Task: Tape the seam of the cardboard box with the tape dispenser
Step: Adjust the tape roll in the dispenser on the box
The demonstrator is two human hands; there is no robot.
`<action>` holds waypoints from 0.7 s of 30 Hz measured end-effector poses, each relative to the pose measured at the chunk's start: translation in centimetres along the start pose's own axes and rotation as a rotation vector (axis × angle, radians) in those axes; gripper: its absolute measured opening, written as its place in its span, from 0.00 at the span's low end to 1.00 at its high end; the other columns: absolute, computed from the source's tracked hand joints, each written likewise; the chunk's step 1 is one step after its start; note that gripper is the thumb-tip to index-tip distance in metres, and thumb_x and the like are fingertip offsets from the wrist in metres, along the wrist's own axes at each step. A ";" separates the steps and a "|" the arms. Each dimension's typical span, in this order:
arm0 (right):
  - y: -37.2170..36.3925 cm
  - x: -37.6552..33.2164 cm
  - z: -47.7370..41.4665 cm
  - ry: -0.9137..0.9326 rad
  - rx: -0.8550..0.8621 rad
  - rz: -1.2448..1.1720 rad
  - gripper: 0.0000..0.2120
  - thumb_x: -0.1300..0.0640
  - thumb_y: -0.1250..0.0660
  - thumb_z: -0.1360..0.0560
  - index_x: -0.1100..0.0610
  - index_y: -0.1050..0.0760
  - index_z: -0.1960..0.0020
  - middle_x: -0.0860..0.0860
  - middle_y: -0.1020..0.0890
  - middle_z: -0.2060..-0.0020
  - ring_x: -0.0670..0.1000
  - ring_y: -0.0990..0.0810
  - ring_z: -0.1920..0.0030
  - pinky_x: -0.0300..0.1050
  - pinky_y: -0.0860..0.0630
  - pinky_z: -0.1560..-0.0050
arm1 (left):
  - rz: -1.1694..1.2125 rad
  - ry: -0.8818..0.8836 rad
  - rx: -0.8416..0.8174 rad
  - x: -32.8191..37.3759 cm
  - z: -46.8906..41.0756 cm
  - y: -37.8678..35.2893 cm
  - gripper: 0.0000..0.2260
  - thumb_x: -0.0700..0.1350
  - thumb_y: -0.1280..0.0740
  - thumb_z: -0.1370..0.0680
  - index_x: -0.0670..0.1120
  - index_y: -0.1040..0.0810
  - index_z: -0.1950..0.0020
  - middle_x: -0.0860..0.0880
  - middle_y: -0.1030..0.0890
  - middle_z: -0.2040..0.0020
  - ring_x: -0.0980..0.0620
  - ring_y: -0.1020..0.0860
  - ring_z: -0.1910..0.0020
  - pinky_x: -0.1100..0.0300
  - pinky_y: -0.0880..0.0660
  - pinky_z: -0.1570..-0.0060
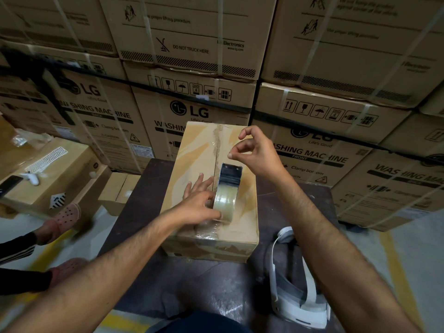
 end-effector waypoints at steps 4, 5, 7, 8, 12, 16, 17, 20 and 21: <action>-1.0 0.0 -0.5 -0.024 -0.016 -0.027 0.22 0.60 0.19 0.27 0.53 0.30 0.42 0.49 0.10 0.58 0.50 0.12 0.52 0.60 0.19 0.37 | 0.097 0.069 0.126 0.2 0.0 -0.7 0.25 0.72 0.37 0.23 0.51 0.20 0.58 0.55 0.45 0.16 0.56 0.63 0.17 0.44 0.66 0.20; -1.1 0.0 -0.6 -0.029 -0.022 -0.017 0.22 0.60 0.19 0.27 0.53 0.30 0.42 0.50 0.10 0.58 0.49 0.12 0.52 0.58 0.19 0.38 | 0.086 0.079 0.149 -0.1 -0.2 -0.9 0.31 0.74 0.39 0.24 0.47 0.17 0.57 0.56 0.44 0.16 0.56 0.62 0.17 0.44 0.65 0.20; -1.3 -0.1 -1.0 -0.035 -0.024 0.010 0.22 0.60 0.19 0.27 0.54 0.29 0.42 0.49 0.10 0.58 0.48 0.12 0.53 0.55 0.19 0.39 | 0.079 0.072 0.153 -0.4 -0.5 -1.3 0.43 0.81 0.44 0.29 0.43 0.14 0.50 0.59 0.45 0.16 0.58 0.63 0.18 0.44 0.67 0.20; -1.3 -0.1 -1.1 -0.038 -0.024 0.021 0.22 0.60 0.19 0.27 0.54 0.29 0.41 0.49 0.11 0.59 0.48 0.12 0.53 0.54 0.19 0.39 | 0.083 0.064 0.147 -0.7 -0.7 -1.4 0.47 0.84 0.47 0.32 0.43 0.14 0.48 0.61 0.46 0.16 0.59 0.64 0.18 0.43 0.67 0.21; -1.4 0.0 -1.5 -0.049 -0.026 0.059 0.22 0.60 0.19 0.26 0.54 0.29 0.41 0.48 0.11 0.59 0.46 0.12 0.56 0.44 0.18 0.46 | 0.128 0.046 0.152 -1.2 -1.1 -2.0 0.45 0.85 0.45 0.35 0.45 0.13 0.57 0.65 0.44 0.17 0.60 0.64 0.18 0.43 0.69 0.22; -1.3 -0.2 -1.8 -0.044 -0.028 0.075 0.21 0.64 0.21 0.26 0.54 0.30 0.42 0.50 0.11 0.60 0.47 0.12 0.60 0.43 0.17 0.52 | 0.194 0.021 0.147 -1.0 -1.2 -2.3 0.42 0.84 0.41 0.36 0.47 0.12 0.54 0.64 0.43 0.17 0.62 0.65 0.19 0.44 0.70 0.22; -1.4 -0.1 -1.8 -0.046 -0.030 0.073 0.21 0.65 0.22 0.26 0.54 0.31 0.42 0.50 0.11 0.60 0.47 0.12 0.60 0.45 0.17 0.52 | 0.215 0.016 0.140 -1.0 -1.2 -2.3 0.41 0.83 0.39 0.35 0.48 0.12 0.52 0.63 0.43 0.17 0.62 0.65 0.19 0.44 0.70 0.22; -1.5 0.0 -1.8 -0.053 -0.028 0.057 0.20 0.66 0.23 0.25 0.55 0.31 0.43 0.51 0.11 0.60 0.48 0.12 0.61 0.46 0.17 0.52 | 0.229 -0.002 0.116 -1.1 -1.0 -2.4 0.31 0.75 0.34 0.29 0.51 0.13 0.44 0.59 0.44 0.16 0.61 0.64 0.19 0.46 0.71 0.23; -1.5 0.0 -1.8 -0.054 -0.030 0.051 0.20 0.67 0.23 0.25 0.55 0.31 0.42 0.51 0.11 0.60 0.48 0.12 0.61 0.43 0.17 0.53 | 0.237 -0.005 0.113 -1.2 -1.0 -2.5 0.29 0.73 0.34 0.28 0.51 0.13 0.42 0.59 0.44 0.16 0.60 0.64 0.19 0.46 0.72 0.24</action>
Point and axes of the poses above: each hand's wrist, its own z-axis away from the middle knuckle, its own y-axis out of the back of the hand, x = y × z, the point moved 6 cm from there along -z, towards the middle knuckle
